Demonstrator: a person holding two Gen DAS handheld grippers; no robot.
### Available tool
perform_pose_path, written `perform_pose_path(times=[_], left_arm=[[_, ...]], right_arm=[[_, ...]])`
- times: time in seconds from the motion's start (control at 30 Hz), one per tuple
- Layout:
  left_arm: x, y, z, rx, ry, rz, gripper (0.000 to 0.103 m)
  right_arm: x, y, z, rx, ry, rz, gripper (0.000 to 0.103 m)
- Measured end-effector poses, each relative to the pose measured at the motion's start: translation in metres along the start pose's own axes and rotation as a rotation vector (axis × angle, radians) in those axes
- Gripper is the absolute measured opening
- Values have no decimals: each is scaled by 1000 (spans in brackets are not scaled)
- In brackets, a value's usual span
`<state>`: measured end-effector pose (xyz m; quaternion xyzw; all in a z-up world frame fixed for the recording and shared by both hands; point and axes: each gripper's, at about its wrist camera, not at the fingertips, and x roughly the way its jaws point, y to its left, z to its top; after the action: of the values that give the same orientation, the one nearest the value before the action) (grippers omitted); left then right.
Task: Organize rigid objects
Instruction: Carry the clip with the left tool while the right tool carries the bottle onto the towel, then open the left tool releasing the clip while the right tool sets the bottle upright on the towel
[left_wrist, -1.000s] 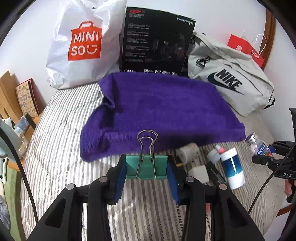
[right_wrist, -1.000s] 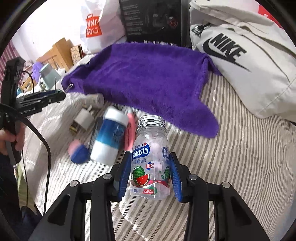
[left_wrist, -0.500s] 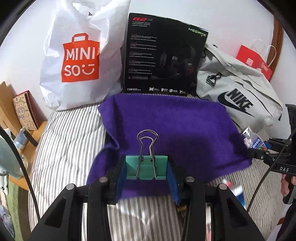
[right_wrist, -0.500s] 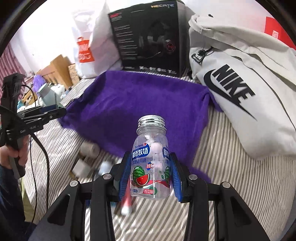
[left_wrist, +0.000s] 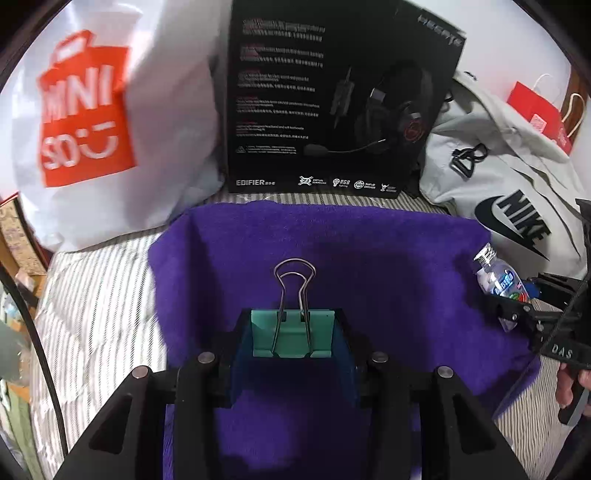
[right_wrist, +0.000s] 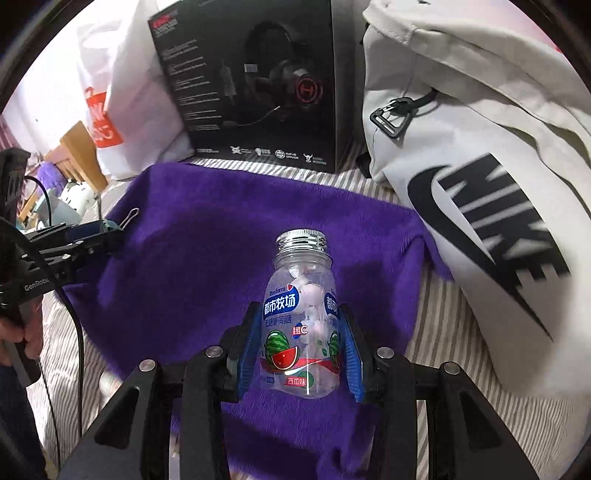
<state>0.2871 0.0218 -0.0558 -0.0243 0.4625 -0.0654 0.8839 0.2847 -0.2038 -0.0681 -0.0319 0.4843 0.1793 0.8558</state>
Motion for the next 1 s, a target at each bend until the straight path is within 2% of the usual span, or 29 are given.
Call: perform_pose_path(times=[0.3,0.73,0.8,0.83,0.87,0.93,1.0], left_arm=[[36,-14,12,26,50,12,39],[42,-20,13,62,65,54,39],[41,-20,12,63,65,61,41],[42,-22,11,64,69,62,47],[42,-22,10,65,72,64,53],[42,-23,8,62,82,78,60],[40,-23,5,59,83,89,63]], right_arm=[[27,2,15,-37,33,-37,40],[42,1,7,-55,57,-40,41],[42,2,6,-54,54,-40,41],[42,2,6,-56,52,-41,41],[42,2,5,-59,51,-42,42],[42,5,4,-78,51,-35,49],[43,7,2,-92,53,-19,63]])
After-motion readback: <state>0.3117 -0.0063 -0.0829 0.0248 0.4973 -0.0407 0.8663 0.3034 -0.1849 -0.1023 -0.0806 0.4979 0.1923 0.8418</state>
